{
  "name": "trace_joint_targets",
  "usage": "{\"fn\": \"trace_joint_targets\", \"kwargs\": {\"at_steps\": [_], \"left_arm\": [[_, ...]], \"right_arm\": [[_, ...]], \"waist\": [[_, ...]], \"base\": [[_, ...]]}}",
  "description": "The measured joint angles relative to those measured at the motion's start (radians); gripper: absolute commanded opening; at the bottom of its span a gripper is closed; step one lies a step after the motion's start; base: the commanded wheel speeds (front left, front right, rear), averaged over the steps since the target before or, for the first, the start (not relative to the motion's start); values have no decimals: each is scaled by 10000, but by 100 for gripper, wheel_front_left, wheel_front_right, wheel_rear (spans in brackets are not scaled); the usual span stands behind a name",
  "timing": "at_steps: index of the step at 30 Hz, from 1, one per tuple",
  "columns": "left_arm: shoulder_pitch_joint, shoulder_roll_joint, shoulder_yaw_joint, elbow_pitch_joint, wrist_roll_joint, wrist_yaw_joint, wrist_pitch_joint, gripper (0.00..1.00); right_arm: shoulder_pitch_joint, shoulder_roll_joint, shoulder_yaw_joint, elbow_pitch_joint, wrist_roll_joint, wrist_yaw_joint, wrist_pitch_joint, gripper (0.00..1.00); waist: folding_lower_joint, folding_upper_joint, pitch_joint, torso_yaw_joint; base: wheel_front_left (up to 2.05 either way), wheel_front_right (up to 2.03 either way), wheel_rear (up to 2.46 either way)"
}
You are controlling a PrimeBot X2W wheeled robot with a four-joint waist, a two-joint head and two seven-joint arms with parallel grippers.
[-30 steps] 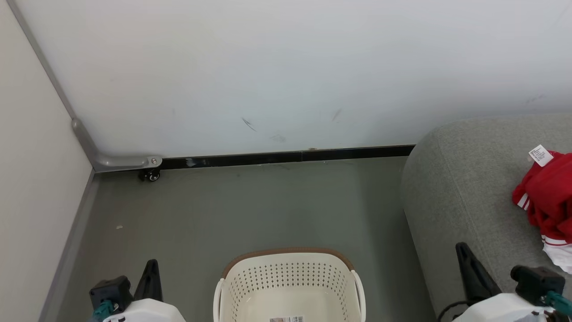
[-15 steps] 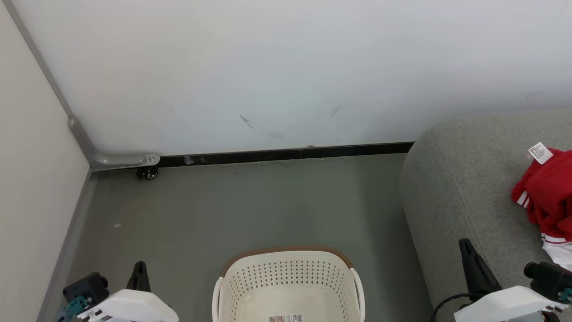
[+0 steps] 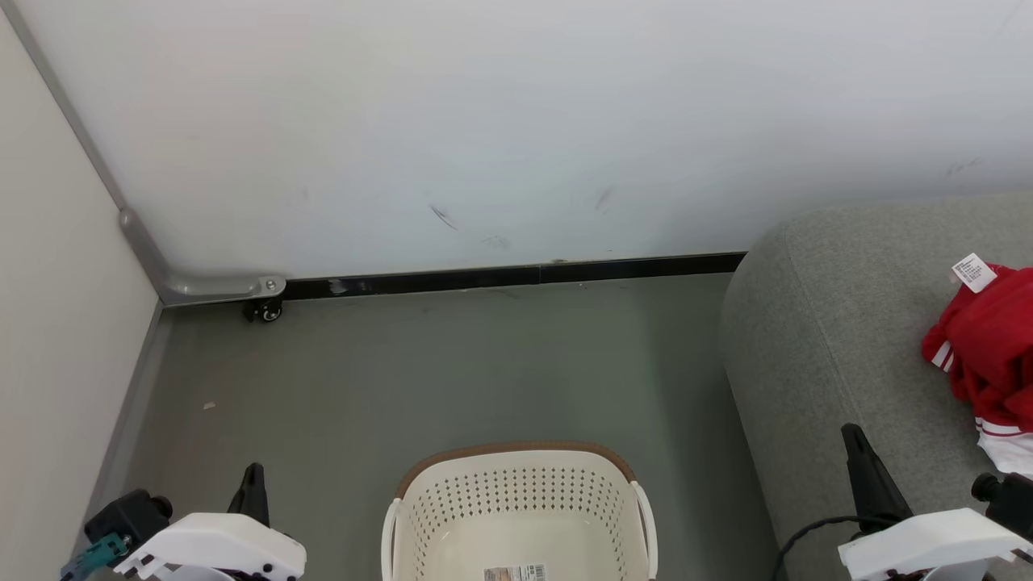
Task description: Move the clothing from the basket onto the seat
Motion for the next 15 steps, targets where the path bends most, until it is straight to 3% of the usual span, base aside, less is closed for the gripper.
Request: {"fn": "trace_joint_targets", "kwargs": {"at_steps": [15], "left_arm": [[-13, -48, 374, -299, -2305, -585, 520, 0]], "right_arm": [[-383, -2, -69, 81, 2428, -2, 182, 0]], "waist": [[-30, 0, 105, -44]], "base": [[0, 0, 0]]}}
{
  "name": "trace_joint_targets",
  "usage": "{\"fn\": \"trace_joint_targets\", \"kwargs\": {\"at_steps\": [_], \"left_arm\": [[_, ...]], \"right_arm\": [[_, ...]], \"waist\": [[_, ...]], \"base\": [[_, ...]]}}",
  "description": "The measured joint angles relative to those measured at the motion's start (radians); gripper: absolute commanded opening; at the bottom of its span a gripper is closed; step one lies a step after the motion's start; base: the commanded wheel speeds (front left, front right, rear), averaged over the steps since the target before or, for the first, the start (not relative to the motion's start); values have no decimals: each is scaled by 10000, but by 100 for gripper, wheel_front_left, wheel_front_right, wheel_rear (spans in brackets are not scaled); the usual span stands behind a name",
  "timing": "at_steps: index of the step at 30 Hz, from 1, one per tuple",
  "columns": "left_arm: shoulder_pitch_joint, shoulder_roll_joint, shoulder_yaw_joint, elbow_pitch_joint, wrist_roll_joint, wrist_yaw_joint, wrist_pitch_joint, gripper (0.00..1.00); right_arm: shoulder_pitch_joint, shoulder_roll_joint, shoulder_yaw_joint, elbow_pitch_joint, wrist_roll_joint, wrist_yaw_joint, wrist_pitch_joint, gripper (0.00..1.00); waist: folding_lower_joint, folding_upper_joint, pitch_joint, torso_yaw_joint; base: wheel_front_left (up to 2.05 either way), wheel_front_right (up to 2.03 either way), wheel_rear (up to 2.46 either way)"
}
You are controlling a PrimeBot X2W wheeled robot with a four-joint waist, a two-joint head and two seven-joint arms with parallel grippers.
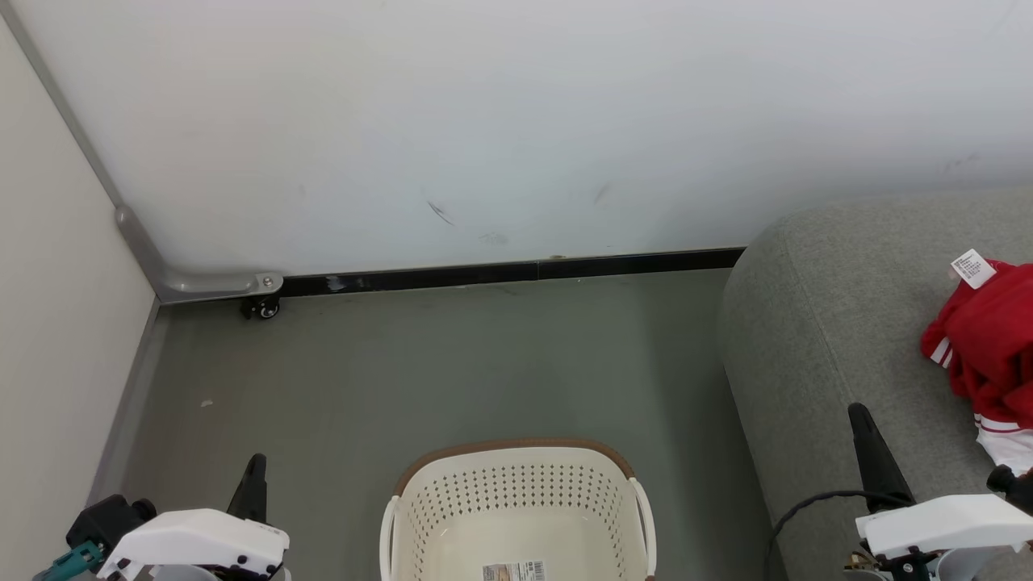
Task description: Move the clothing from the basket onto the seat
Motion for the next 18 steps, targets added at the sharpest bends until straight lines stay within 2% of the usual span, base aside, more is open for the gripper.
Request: {"fn": "trace_joint_targets", "kwargs": {"at_steps": [18], "left_arm": [[-1, -52, 391, -435, -2627, -617, 485, 0]], "right_arm": [[-407, -10, -153, 213, 2709, -2, 111, 0]], "waist": [[-6, 0, 101, -49]], "base": [[0, 0, 0]]}}
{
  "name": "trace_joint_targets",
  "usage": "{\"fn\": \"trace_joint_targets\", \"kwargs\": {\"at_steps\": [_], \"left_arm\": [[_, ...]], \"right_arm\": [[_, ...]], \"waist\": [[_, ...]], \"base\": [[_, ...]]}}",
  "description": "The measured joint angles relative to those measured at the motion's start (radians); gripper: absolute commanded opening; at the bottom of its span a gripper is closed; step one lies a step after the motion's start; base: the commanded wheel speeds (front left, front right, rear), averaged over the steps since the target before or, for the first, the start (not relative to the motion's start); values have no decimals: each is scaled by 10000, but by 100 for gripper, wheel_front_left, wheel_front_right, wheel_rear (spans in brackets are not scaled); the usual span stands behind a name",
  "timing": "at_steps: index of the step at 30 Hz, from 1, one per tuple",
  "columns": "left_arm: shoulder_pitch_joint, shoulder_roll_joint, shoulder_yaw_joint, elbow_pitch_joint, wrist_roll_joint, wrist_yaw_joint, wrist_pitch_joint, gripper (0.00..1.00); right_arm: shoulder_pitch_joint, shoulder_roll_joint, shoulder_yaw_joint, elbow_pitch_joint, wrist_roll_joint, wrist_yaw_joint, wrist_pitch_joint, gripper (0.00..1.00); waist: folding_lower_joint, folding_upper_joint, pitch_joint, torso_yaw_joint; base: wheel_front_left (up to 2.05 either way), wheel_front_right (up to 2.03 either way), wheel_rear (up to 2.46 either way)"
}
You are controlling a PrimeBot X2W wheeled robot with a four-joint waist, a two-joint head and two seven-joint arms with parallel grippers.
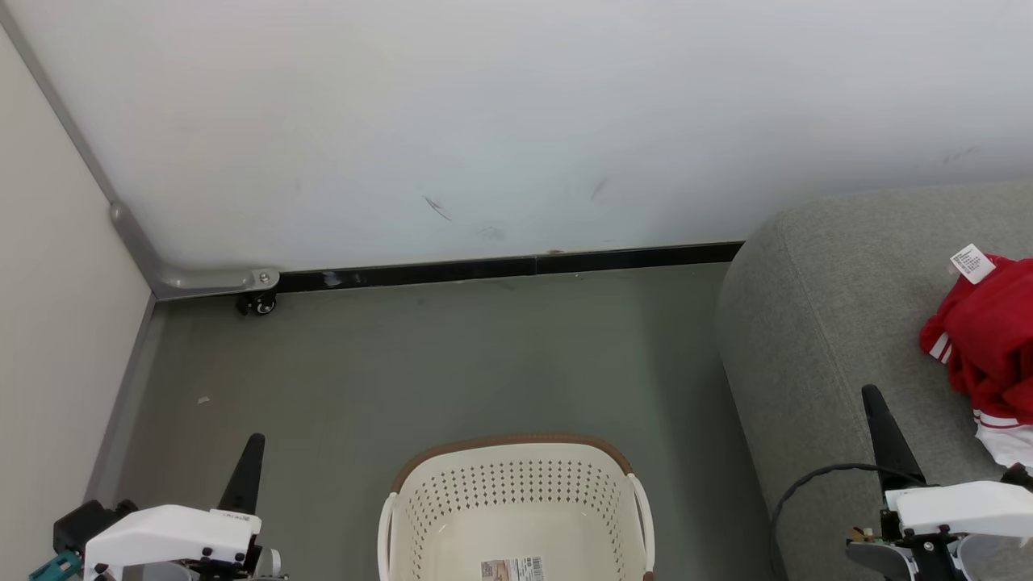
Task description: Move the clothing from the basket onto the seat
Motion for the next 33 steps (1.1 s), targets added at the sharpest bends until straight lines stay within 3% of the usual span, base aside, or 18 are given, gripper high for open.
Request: {"fn": "trace_joint_targets", "kwargs": {"at_steps": [22, 33], "left_arm": [[0, -155, 497, -700, -3164, -527, 579, 0], [1, -165, 539, -943, -3618, -602, 656, 0]], "right_arm": [[-415, -15, -148, 109, 3310, -2, 219, 0], [-424, -19, -153, 125, 3741, -2, 230, 0]], "waist": [[-1, 0, 113, -62], [-2, 0, 129, -68]], "base": [[0, 0, 0], [0, 0, 0]]}}
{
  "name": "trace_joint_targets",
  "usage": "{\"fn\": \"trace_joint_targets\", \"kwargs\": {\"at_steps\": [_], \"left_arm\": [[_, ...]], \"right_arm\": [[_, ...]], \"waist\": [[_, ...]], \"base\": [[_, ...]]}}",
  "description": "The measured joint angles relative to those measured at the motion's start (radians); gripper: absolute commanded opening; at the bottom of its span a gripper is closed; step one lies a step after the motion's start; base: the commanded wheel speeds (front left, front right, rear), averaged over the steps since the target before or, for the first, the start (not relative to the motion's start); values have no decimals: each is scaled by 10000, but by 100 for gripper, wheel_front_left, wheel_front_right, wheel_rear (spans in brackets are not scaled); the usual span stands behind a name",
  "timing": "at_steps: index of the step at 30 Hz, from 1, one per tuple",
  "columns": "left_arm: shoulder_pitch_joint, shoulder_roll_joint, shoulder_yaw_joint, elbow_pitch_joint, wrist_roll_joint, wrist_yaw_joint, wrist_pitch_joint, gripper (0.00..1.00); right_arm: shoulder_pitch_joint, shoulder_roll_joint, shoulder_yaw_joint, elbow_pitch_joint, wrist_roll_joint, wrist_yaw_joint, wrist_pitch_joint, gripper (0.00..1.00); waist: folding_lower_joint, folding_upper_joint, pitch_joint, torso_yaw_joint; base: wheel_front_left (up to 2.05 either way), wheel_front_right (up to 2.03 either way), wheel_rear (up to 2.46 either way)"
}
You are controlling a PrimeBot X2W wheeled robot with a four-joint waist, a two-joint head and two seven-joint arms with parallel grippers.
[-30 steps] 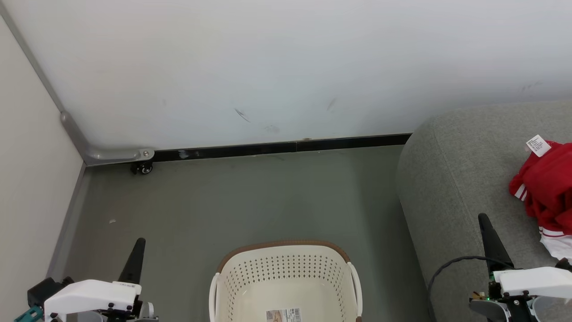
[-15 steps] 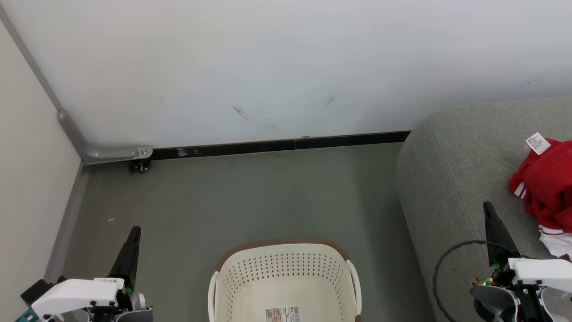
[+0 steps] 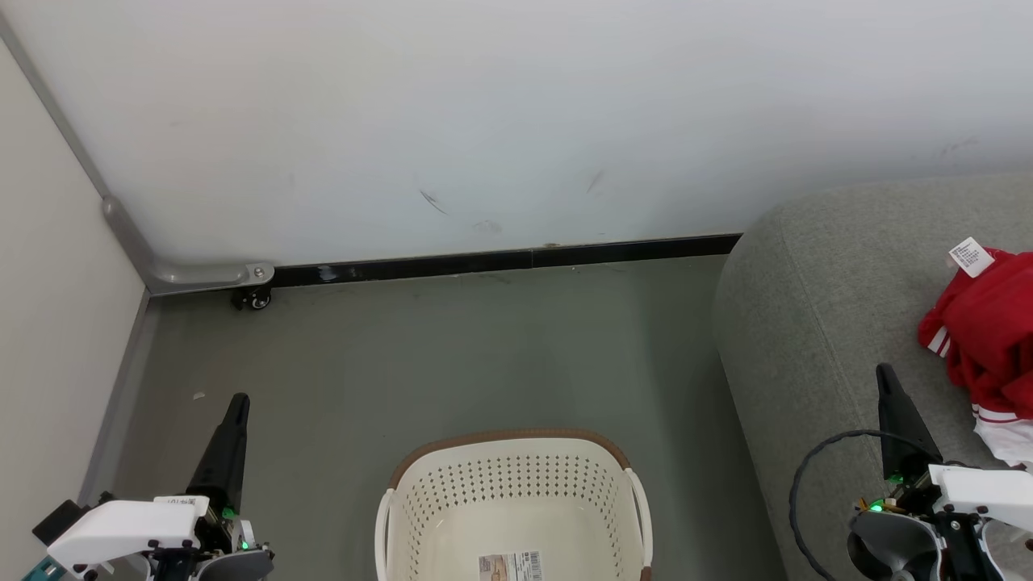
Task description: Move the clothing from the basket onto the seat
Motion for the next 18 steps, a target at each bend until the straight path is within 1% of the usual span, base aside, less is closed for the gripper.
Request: {"fn": "trace_joint_targets", "kwargs": {"at_steps": [13, 18], "left_arm": [[6, 0, -56, -245, -13, 21, -44, 0], [11, 0, -69, -293, -69, 92, -86, 0]], "right_arm": [[0, 0, 13, -17, 2, 0, -2, 0], [1, 0, 23, -25, 12, 0, -2, 0]], "waist": [[-1, 0, 7, -1], [-1, 0, 9, -1]], "base": [[0, 0, 0], [0, 0, 0]]}}
